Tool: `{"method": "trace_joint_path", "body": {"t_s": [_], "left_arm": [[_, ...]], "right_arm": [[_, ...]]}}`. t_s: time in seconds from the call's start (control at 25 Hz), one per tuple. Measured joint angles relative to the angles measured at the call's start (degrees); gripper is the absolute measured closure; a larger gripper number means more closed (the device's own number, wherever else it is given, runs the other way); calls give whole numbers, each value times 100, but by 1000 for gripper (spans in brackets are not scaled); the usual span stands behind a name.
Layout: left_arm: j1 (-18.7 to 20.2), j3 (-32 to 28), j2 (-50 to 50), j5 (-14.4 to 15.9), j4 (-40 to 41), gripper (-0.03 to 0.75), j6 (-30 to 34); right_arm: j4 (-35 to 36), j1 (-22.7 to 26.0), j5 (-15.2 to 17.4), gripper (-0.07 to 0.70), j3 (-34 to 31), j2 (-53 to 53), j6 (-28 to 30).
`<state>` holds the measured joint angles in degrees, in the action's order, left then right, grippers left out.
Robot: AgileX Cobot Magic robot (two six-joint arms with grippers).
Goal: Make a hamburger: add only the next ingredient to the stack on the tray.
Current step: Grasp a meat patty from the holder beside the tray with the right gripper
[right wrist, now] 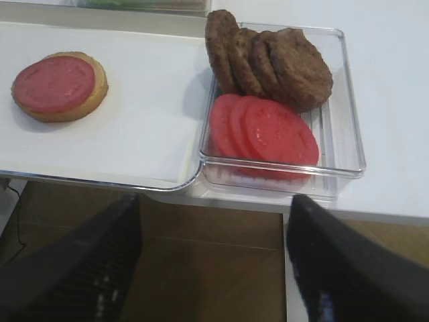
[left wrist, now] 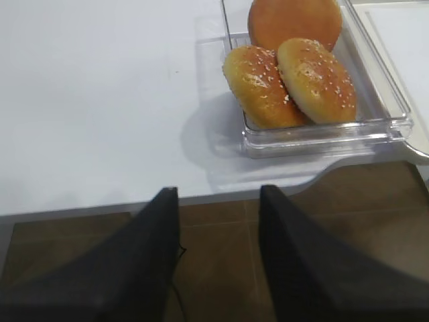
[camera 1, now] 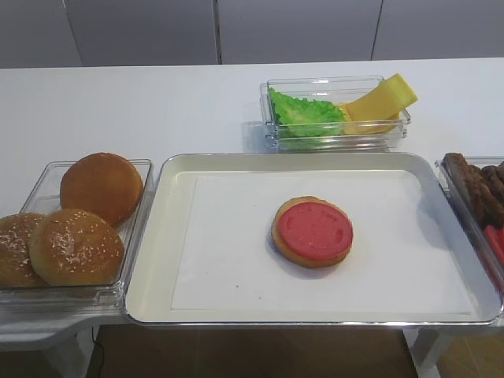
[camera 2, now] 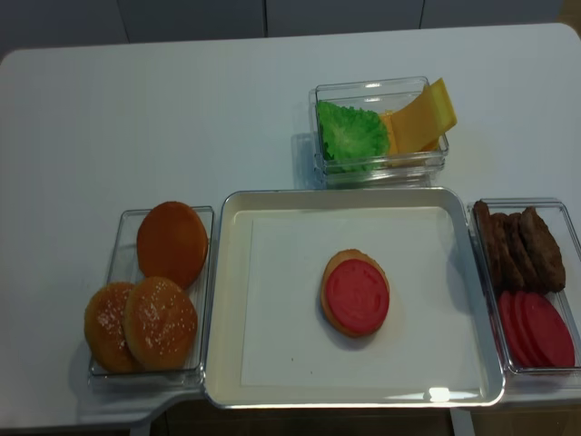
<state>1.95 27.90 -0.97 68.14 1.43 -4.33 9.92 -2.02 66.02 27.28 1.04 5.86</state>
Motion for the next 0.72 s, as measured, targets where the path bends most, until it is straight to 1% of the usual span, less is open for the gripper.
{"method": "trace_joint_path", "body": {"t_s": [0.72], "left_arm": [[0,0,0,0,0,416,0]], "right_arm": [[0,0,0,119,0,0,8]]}}
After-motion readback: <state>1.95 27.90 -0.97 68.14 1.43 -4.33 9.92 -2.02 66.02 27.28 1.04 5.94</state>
